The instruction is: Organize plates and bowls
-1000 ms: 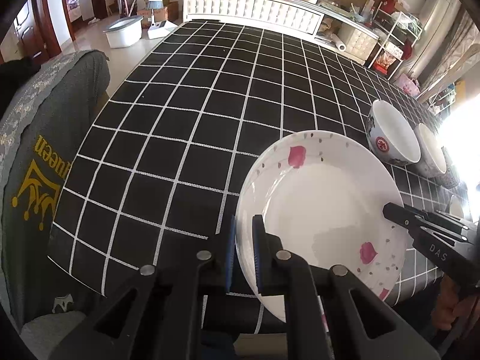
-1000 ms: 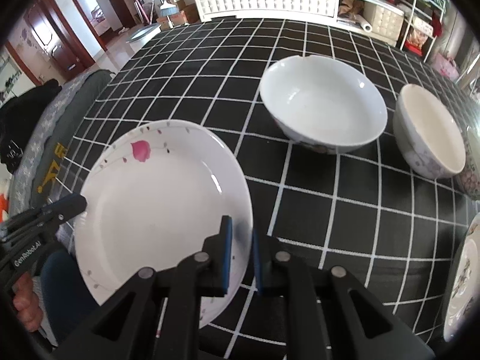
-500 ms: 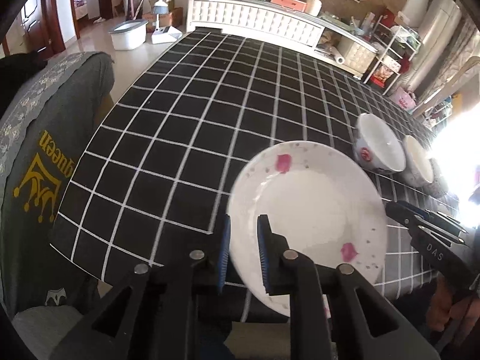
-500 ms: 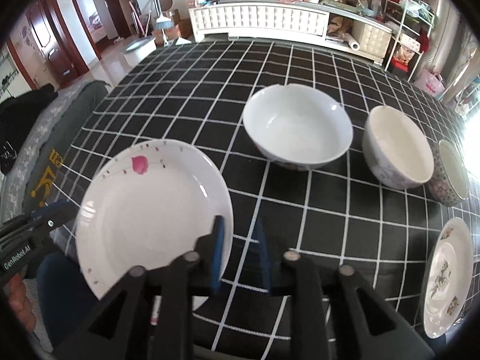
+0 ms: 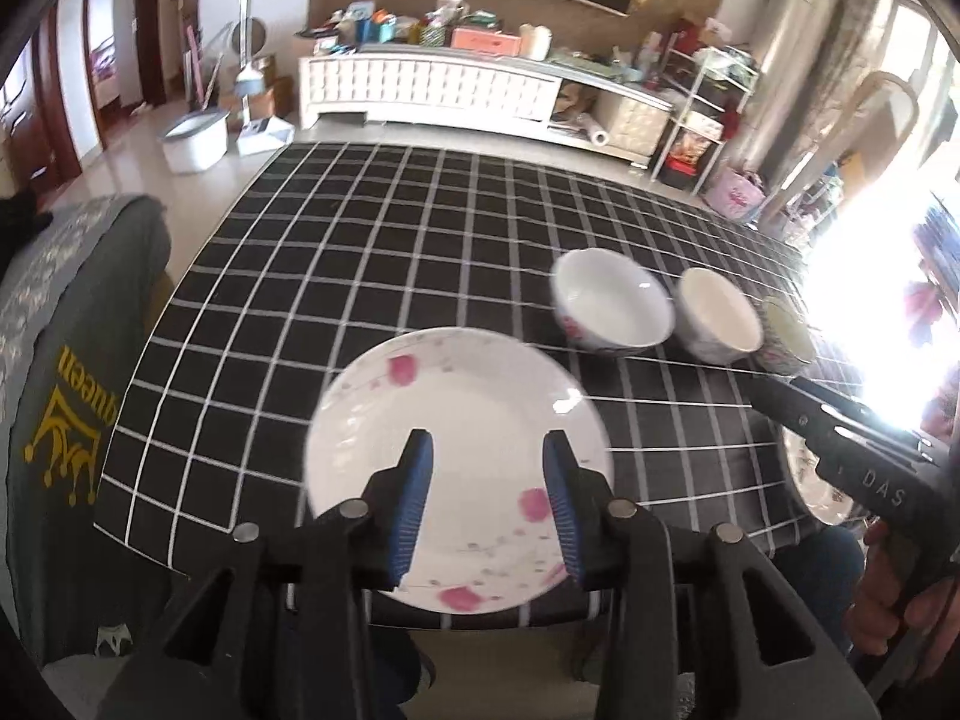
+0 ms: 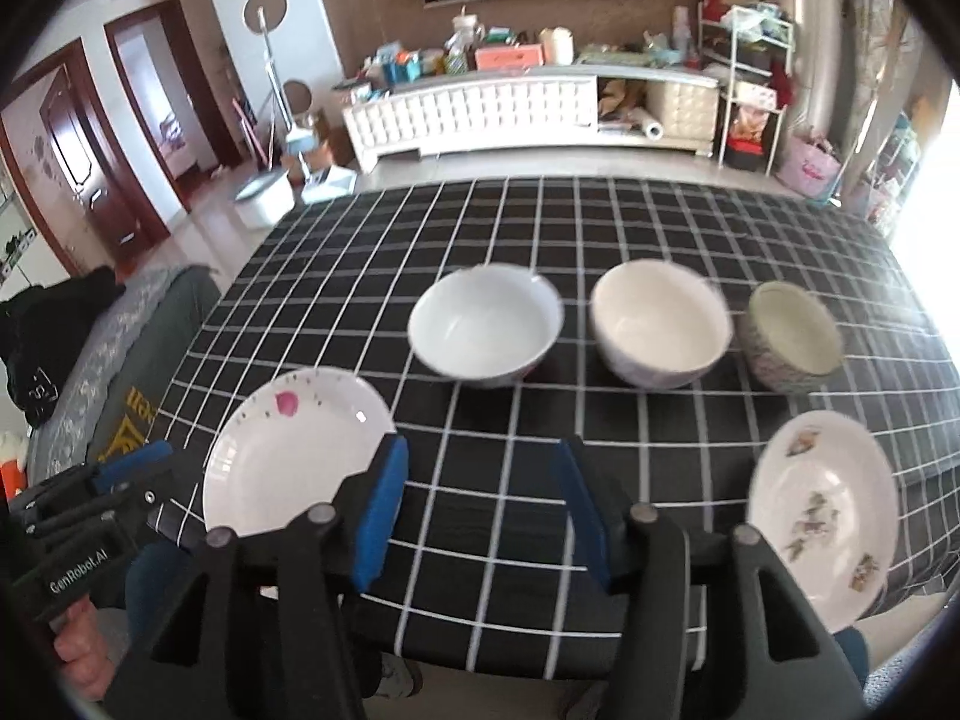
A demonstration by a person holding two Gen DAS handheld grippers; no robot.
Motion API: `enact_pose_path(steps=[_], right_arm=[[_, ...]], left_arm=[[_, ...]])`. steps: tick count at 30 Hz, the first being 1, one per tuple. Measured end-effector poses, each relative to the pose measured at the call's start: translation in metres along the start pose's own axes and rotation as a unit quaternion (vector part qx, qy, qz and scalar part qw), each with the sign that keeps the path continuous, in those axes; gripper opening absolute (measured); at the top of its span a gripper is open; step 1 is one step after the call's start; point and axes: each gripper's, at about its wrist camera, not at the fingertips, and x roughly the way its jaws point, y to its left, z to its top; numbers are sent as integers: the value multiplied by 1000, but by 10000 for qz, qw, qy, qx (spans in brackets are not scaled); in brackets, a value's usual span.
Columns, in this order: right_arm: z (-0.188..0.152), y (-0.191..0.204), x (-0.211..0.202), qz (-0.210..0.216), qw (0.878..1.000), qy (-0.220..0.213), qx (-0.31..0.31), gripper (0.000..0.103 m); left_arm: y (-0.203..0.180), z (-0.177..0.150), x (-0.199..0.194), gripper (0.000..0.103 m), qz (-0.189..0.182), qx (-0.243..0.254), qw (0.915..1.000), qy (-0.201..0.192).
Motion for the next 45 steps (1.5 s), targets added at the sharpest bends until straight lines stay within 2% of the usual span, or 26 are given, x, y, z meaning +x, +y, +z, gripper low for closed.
enact_pose_path(steps=[4,8,12,19,32,37,45], right_arm=[[-1,-17,-21,-7,9999,-118,17,58],[-1,-35,-36,39,9997,-194,136,61],[-1,-57,-52,-46,9992,-344,204,62],[0,-98,-70,-198,9983,-450,298,62],[-10,-181,-73,-590,9952,-210,753,62],[-15,-204,-65,-684,9938,-64,871,62],[-27,-237,-38,-769,9918,266,981,62]], left_arm=[[-27,5,-11,35,-109,236,9996,-108],[-56,11,-20,35,-465,343,9982,-136],[-91,16,-27,35,-581,626,9960,-258],[-145,28,-20,35,-640,1098,9916,-231],[-229,36,19,35,-852,1527,9845,111],[-246,33,40,35,-926,1562,9830,280],[-259,26,82,35,-802,1564,9823,646]])
